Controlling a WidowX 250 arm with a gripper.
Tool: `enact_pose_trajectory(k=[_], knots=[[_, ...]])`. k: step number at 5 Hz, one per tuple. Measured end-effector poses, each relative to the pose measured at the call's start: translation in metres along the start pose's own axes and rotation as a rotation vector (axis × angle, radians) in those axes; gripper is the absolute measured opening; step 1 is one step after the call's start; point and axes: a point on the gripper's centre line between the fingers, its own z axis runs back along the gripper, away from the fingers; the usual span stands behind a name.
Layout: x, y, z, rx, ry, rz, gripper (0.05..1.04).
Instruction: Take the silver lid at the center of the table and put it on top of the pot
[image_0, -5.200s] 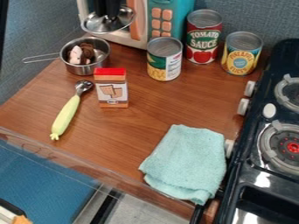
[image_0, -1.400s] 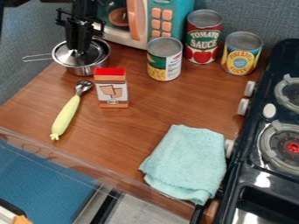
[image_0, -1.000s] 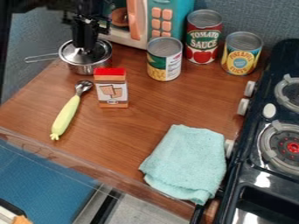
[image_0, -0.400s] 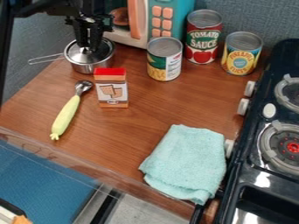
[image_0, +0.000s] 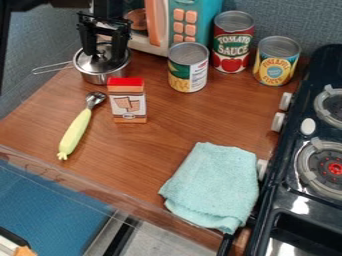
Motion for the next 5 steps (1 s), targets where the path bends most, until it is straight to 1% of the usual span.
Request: enact_pose_trajectory(k=[1,2,3,4,5], knots=[[-0.01,-0.011,0.012,-0.015,-0.008,-0.043,1.003],[-0.027,-0.022,0.049,0.009,-0.079,-0.086,1.001],[-0.05,-0.043,0.074,0.034,-0.126,-0.144,1.001],[-0.075,-0.072,0.085,0.078,-0.16,-0.229,1.001],[-0.098,-0.098,0.088,0.015,-0.183,-0.332,1.001]])
